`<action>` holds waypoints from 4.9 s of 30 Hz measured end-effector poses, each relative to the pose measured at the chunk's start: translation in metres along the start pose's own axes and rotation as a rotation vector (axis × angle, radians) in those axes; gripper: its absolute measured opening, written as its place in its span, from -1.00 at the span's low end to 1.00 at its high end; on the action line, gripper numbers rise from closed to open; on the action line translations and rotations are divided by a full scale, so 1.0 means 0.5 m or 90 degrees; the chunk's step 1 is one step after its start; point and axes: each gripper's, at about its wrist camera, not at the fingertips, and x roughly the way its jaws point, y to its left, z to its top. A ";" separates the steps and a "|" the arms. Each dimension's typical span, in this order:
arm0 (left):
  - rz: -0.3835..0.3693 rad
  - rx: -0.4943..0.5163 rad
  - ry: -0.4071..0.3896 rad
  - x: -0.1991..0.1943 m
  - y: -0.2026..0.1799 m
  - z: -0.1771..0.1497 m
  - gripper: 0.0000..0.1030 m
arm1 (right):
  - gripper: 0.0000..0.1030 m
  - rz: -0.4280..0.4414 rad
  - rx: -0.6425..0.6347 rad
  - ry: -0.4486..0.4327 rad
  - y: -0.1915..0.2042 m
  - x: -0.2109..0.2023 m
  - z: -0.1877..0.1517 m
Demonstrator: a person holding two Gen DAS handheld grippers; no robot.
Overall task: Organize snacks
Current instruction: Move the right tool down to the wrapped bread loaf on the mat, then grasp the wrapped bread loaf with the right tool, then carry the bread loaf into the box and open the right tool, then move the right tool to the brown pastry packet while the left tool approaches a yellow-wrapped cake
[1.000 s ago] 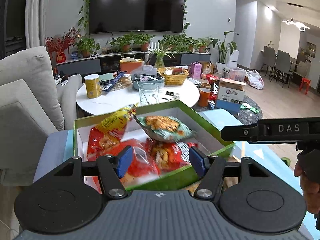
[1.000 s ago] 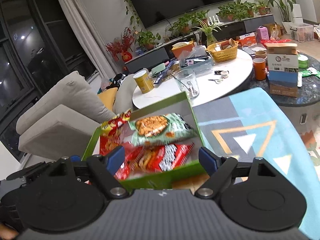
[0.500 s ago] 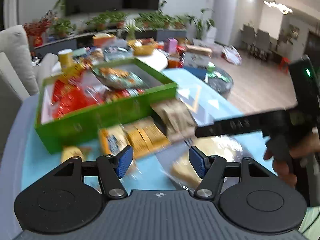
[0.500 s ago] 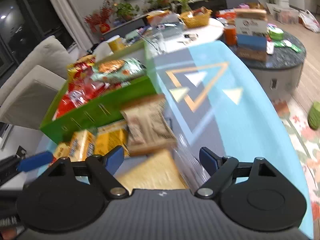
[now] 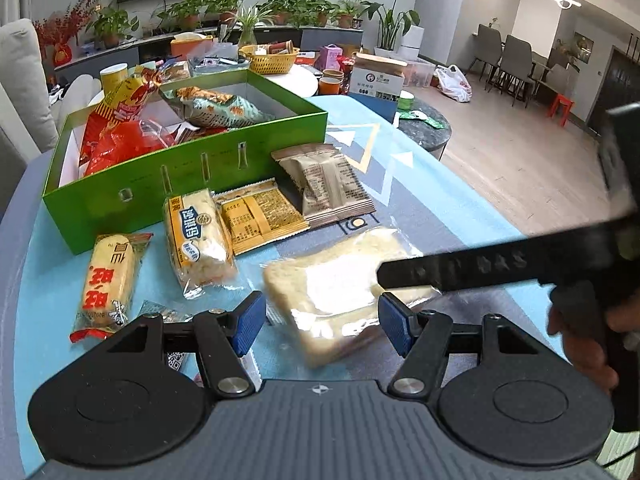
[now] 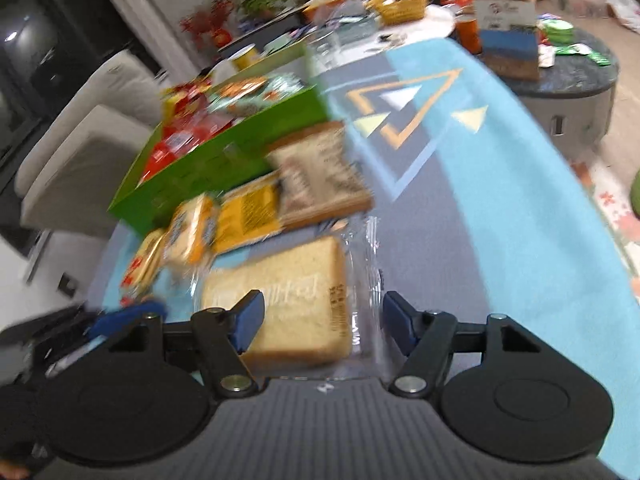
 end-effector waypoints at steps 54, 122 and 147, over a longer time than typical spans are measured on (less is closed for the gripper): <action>-0.019 -0.013 -0.047 0.006 0.006 0.022 -0.10 | 0.24 -0.013 -0.032 -0.064 0.054 -0.020 0.022; 0.111 -0.061 -0.124 0.052 0.181 0.200 0.29 | 0.24 -0.002 0.017 -0.165 0.084 0.069 0.201; 0.165 -0.080 -0.097 -0.028 0.101 0.075 0.37 | 0.25 -0.043 -0.044 -0.195 0.115 -0.030 0.049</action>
